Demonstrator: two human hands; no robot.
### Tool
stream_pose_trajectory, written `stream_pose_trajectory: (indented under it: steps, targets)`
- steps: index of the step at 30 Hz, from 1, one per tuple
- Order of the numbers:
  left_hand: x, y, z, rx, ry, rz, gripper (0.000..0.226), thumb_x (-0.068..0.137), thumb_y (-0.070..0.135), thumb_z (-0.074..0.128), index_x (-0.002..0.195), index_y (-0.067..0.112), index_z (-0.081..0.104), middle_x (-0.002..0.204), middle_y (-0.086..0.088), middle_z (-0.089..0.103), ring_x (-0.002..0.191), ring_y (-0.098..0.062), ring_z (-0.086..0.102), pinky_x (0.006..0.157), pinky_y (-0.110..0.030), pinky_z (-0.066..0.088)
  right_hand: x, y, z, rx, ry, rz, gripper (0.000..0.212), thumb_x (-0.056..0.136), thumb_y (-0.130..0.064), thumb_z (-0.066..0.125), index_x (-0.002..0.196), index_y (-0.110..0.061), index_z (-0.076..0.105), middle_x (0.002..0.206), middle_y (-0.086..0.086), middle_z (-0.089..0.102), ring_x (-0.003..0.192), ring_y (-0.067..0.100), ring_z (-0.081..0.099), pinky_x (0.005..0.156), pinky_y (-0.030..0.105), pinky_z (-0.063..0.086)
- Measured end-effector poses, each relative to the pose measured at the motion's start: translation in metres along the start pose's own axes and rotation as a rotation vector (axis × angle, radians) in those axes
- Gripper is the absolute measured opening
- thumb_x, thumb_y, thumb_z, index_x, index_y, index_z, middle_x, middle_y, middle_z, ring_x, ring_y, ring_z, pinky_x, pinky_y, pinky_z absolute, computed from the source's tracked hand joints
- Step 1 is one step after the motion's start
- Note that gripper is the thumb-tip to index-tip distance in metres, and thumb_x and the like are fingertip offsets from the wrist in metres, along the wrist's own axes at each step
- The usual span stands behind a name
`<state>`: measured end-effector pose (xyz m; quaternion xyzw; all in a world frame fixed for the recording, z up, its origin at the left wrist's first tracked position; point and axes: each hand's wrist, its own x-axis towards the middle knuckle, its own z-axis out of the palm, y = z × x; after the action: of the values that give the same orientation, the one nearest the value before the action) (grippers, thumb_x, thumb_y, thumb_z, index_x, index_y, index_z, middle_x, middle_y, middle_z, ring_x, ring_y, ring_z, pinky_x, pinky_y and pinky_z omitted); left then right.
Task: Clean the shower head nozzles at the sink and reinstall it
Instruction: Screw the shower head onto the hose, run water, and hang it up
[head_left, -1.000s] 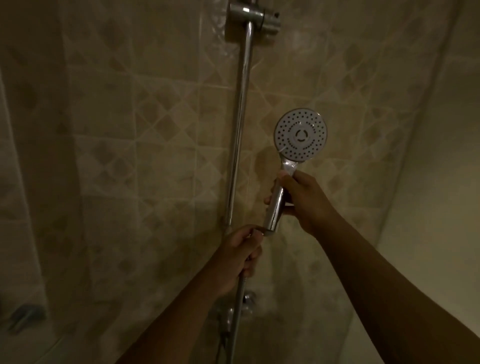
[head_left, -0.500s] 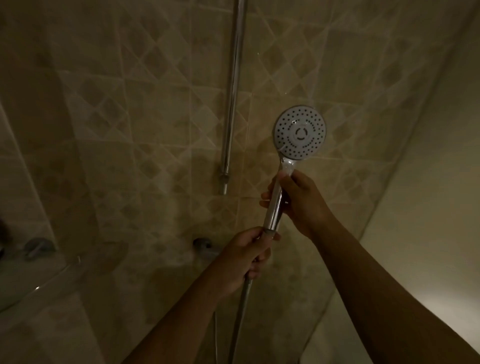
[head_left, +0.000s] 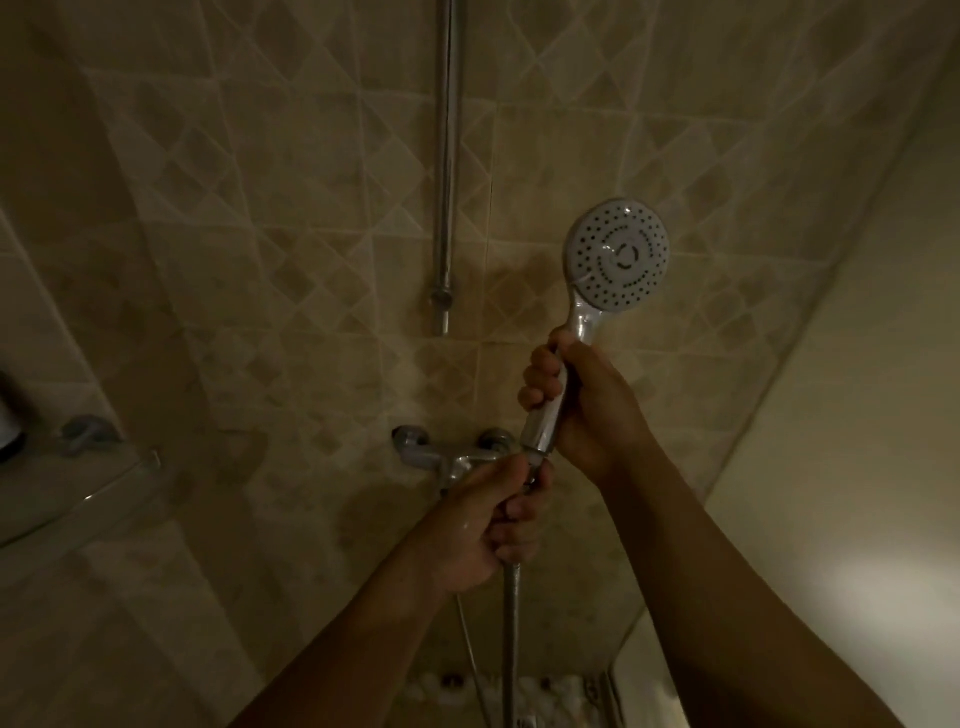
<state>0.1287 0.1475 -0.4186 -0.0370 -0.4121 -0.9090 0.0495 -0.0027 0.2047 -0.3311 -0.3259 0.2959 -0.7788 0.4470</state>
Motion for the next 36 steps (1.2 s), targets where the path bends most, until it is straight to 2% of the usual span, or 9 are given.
stream_pose_trajectory:
  steps: [7,11,15,18,21,23,28,32,36]
  targets:
    - [0.001,-0.001,0.004,0.131,0.188,0.045,0.023,0.09,0.041,0.061,0.087,0.018,0.063,0.059,0.006,0.039,0.04,-0.003,0.03,0.038,-0.018,0.028,0.007,0.007,-0.001,-0.142,0.069,-0.07,0.014,0.1,-0.008,0.043,0.087,-0.015,0.041,0.063,0.0,0.044,0.052,0.011,0.042,0.049,0.025,0.042]
    - [0.006,-0.013,0.004,0.658,0.542,0.183,0.027,0.1,0.036,0.048,0.075,0.036,0.06,0.055,0.015,0.044,0.045,0.0,0.036,0.043,-0.018,0.031,0.008,0.019,-0.004,-0.26,0.231,-0.114,0.01,0.098,-0.006,0.046,0.093,-0.015,0.043,0.062,0.002,0.047,0.051,0.013,0.044,0.049,0.028,0.043]
    - [0.012,-0.039,0.007,1.001,0.784,0.233,0.019,0.102,0.034,0.046,0.109,0.022,0.059,0.062,0.023,0.06,0.051,0.003,0.055,0.051,-0.016,0.04,0.005,0.039,-0.007,-0.515,0.433,-0.139,0.004,0.094,-0.007,0.051,0.095,-0.01,0.049,0.06,0.003,0.053,0.049,0.015,0.049,0.046,0.03,0.044]
    - [0.008,-0.038,0.004,0.904,0.742,0.288,0.02,0.102,0.029,0.047,0.118,0.029,0.06,0.075,0.009,0.064,0.083,-0.014,0.066,0.061,-0.016,0.044,-0.003,0.045,-0.008,-0.58,0.516,-0.191,0.008,0.095,-0.014,0.054,0.099,-0.008,0.051,0.057,-0.002,0.054,0.047,0.011,0.052,0.046,0.026,0.047]
    - [-0.003,-0.026,0.0,0.757,0.551,0.265,0.014,0.099,0.036,0.049,0.092,0.037,0.062,0.06,-0.001,0.044,0.047,-0.016,0.044,0.043,-0.026,0.034,-0.01,0.034,-0.007,-0.346,0.388,-0.084,0.009,0.098,-0.022,0.054,0.1,-0.014,0.051,0.063,0.001,0.055,0.053,0.014,0.055,0.051,0.029,0.05]
    - [-0.01,-0.019,-0.002,0.597,0.439,0.193,0.016,0.095,0.042,0.053,0.086,0.03,0.059,0.058,0.012,0.04,0.045,-0.002,0.031,0.039,-0.017,0.026,-0.012,0.023,-0.005,-0.192,0.249,0.026,0.021,0.097,-0.032,0.054,0.095,-0.011,0.054,0.067,0.004,0.057,0.059,0.017,0.057,0.058,0.034,0.054]
    - [-0.014,-0.005,0.002,0.252,0.198,0.087,0.022,0.088,0.046,0.065,0.088,0.024,0.066,0.06,0.009,0.042,0.043,-0.003,0.03,0.038,-0.017,0.025,-0.01,0.003,0.003,-0.141,-0.045,0.044,0.025,0.091,-0.032,0.054,0.08,-0.011,0.062,0.082,0.008,0.059,0.084,0.022,0.064,0.085,0.042,0.055]
    - [-0.016,-0.002,0.001,0.265,0.187,0.063,0.022,0.089,0.045,0.062,0.086,0.024,0.063,0.06,0.007,0.04,0.042,-0.004,0.028,0.038,-0.018,0.025,-0.003,0.013,0.009,0.06,-0.063,0.093,0.021,0.09,-0.024,0.05,0.07,-0.017,0.05,0.06,-0.004,0.047,0.052,0.008,0.049,0.052,0.022,0.046]
    - [-0.01,-0.009,-0.003,0.579,0.397,0.114,0.018,0.094,0.04,0.052,0.078,0.037,0.057,0.056,0.015,0.042,0.042,0.0,0.034,0.041,-0.017,0.03,0.002,0.033,0.003,-0.117,0.211,0.028,0.033,0.097,-0.017,0.05,0.065,-0.019,0.047,0.049,-0.004,0.04,0.038,0.008,0.039,0.04,0.023,0.039]
